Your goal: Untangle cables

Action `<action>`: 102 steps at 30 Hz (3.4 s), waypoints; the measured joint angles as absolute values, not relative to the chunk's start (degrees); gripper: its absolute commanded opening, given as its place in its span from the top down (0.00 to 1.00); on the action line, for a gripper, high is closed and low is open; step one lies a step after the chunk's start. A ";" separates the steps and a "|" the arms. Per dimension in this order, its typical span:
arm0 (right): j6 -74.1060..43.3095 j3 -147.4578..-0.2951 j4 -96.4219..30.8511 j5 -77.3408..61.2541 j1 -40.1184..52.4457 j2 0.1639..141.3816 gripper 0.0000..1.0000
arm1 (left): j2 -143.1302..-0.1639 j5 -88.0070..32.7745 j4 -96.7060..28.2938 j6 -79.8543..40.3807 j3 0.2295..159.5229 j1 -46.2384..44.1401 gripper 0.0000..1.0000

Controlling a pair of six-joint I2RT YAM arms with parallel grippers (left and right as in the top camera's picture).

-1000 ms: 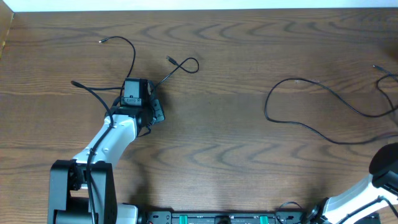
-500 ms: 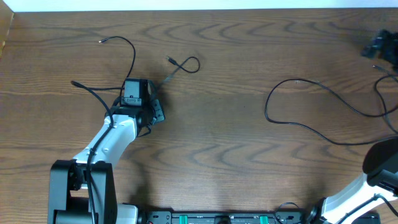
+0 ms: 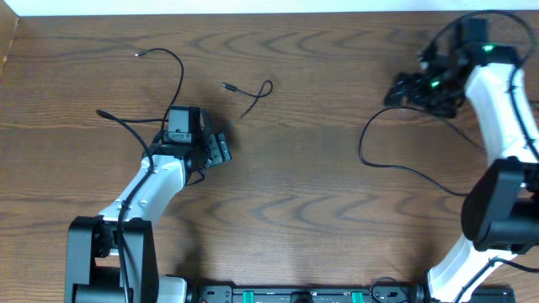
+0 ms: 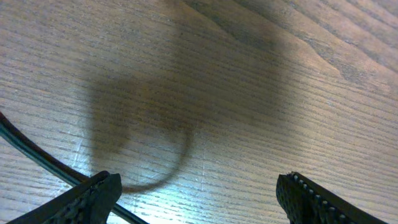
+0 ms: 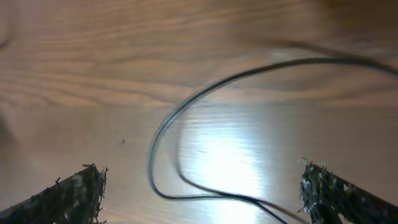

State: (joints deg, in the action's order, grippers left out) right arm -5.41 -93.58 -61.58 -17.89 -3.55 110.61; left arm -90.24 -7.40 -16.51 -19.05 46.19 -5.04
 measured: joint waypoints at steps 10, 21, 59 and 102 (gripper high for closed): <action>-9.98 -79.20 -47.99 -19.07 8.51 110.61 0.01 | -90.24 -7.40 -16.64 -19.22 46.19 -5.04 0.02; -15.94 -71.18 -40.77 -19.38 12.78 110.61 0.99 | -90.24 -7.40 -16.64 -19.22 46.19 -5.04 0.02; -12.97 -110.02 -61.54 42.57 -35.05 110.63 0.99 | -90.24 -7.40 -16.64 -19.22 46.19 -5.04 0.02; 8.12 -98.06 -54.96 -37.12 -49.25 117.40 0.01 | -90.24 -7.40 -16.64 -19.22 46.19 -5.04 0.02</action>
State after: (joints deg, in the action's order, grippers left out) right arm 8.12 -98.06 -54.96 -37.12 -49.25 117.40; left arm -90.24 -7.40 -16.64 -19.22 46.19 -5.04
